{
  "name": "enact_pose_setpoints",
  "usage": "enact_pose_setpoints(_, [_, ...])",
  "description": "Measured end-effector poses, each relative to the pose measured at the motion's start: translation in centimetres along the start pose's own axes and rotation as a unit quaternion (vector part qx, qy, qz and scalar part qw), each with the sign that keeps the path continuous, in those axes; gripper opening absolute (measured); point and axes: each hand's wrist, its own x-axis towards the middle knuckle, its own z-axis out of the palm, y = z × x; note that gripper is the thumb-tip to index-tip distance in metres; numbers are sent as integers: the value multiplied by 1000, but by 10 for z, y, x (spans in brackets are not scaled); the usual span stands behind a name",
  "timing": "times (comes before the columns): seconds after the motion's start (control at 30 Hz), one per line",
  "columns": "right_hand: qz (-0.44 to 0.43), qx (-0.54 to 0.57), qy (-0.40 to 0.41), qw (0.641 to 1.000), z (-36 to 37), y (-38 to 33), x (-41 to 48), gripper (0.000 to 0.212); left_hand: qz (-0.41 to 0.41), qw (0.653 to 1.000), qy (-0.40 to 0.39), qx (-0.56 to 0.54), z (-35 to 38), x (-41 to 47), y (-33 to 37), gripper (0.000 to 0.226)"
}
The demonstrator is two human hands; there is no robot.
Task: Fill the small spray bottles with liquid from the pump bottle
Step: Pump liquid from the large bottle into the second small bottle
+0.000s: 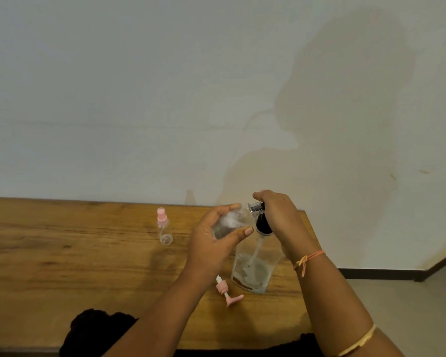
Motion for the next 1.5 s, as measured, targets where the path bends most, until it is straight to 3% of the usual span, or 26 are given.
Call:
enact_pose_setpoints(0.43, [-14, 16, 6, 1000, 6, 5, -4, 38, -14, 1000, -9, 2, -1, 1, -2, 38])
enact_pose_setpoints(0.63, [-4, 7, 2, 1000, 1, 1, -1, 27, -3, 1000, -7, -6, 0, 3, -1, 39])
enact_pose_setpoints(0.87, [5, -70, -19, 997, 4, 7, 5, 40, -10, 1000, -13, 14, -2, 2, -6, 38])
enact_pose_setpoints(1.07, [11, -36, -41, 998, -3, -3, 0, 42, -7, 1000, -8, -11, -1, 1, 0, 38])
enact_pose_setpoints(1.3, [-9, -124, -36, 992, -4, 6, 8, 42, -12, 1000, -11, -8, 1, 2, -2, 38])
enact_pose_setpoints(1.5, [-26, -55, -44, 997, -2, 14, 8, 43, -7, 1000, -13, 16, -1, 3, -5, 38])
